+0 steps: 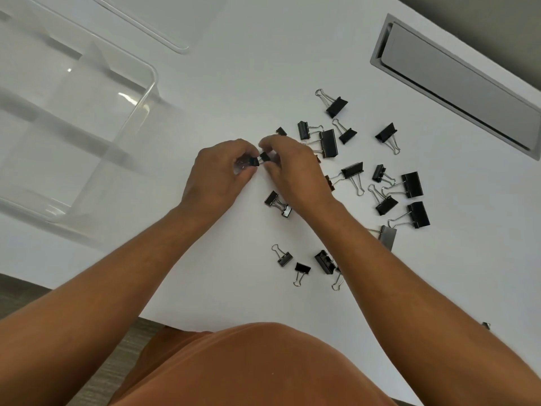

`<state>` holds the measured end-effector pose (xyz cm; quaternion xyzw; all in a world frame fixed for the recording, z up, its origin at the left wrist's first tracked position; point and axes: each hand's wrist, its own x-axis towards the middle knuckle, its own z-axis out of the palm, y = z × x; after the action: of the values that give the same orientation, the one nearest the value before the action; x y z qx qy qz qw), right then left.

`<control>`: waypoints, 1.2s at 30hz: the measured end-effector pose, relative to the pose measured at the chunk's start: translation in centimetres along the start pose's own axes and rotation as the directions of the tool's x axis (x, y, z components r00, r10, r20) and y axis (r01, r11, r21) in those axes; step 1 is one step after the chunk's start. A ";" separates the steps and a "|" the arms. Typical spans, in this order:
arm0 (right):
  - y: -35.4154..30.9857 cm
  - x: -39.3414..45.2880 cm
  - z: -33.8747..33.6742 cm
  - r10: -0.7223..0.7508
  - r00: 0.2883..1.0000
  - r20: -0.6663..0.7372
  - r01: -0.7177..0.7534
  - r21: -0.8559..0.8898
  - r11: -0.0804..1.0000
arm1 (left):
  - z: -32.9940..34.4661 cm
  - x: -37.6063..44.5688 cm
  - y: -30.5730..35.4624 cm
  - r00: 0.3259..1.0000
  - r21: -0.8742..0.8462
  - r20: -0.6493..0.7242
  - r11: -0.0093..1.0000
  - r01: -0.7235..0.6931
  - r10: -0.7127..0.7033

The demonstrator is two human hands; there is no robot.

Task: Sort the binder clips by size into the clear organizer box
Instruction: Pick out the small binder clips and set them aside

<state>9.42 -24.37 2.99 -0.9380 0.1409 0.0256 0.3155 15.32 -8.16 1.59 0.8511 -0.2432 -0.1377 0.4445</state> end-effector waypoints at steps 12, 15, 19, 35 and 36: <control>0.2 -0.1 -1.2 0.224 0.971 0.086 -0.241 0.353 0.904 | 0.8 1.3 -0.7 0.980 0.188 0.109 0.965 -0.184 0.165; 0.5 0.2 -2.0 0.211 0.976 0.055 -0.217 0.312 0.925 | 1.3 1.6 -0.4 0.978 0.206 0.126 0.960 -0.192 0.169; 1.5 1.2 -1.9 0.048 0.969 -0.244 -0.054 -0.019 0.998 | 1.5 2.0 -0.2 0.987 0.175 0.121 0.976 -0.130 0.110; 0.6 0.6 -1.8 0.010 0.986 -0.167 -0.017 -0.038 0.999 | 0.8 1.3 0.7 0.996 0.072 0.065 0.995 -0.065 0.061; 0.2 -0.3 -2.1 0.088 0.974 -0.209 -0.068 0.102 0.992 | 0.6 1.0 0.9 1.000 -0.027 0.026 1.000 -0.002 0.002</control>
<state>8.97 -25.68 4.58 -0.9131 0.2118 -0.0695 0.3414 15.60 -9.51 2.03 0.8428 -0.2479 -0.1515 0.4531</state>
